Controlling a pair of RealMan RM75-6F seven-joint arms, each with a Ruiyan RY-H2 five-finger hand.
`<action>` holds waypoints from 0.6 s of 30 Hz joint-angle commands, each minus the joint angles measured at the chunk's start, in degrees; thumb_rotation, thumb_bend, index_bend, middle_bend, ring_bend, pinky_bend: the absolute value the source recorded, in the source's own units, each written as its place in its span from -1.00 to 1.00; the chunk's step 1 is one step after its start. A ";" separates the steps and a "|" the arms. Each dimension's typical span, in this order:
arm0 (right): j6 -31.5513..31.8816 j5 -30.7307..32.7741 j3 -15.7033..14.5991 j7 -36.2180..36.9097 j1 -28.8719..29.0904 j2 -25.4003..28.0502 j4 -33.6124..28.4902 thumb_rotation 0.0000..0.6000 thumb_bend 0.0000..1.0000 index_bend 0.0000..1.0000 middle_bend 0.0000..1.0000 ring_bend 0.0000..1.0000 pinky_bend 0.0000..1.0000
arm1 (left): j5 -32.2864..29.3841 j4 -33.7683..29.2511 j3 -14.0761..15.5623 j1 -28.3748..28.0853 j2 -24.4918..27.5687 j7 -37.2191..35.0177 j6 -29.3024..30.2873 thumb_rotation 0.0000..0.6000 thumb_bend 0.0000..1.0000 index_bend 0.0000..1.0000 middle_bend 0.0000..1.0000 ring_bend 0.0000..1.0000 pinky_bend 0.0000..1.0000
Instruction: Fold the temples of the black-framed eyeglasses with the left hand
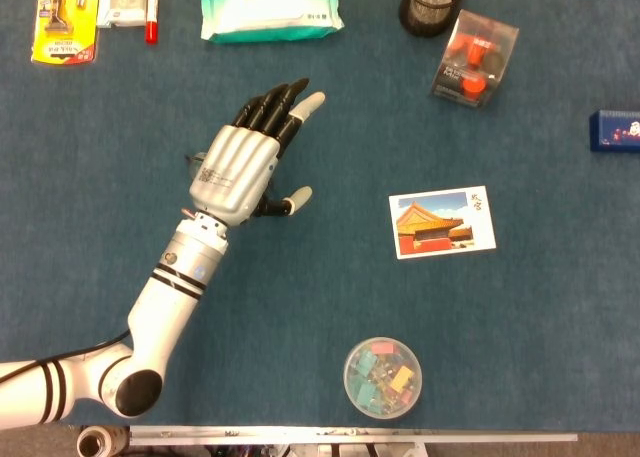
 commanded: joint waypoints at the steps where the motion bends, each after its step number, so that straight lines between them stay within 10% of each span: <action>1: 0.04 -0.03 -0.04 0.05 -0.06 -0.02 0.04 1.00 0.20 0.15 0.04 -0.16 0.31 | -0.03 0.28 -0.10 -0.07 -0.16 -0.08 0.05 1.00 -0.56 -0.86 -1.00 -1.00 -0.79; 18: -0.18 -0.27 -0.29 -0.15 -0.13 -0.21 0.01 1.00 0.20 0.15 0.04 -0.16 0.31 | -1.35 2.52 -0.40 0.27 -0.60 -0.25 0.42 1.00 -0.56 -0.86 -1.00 -1.00 -0.79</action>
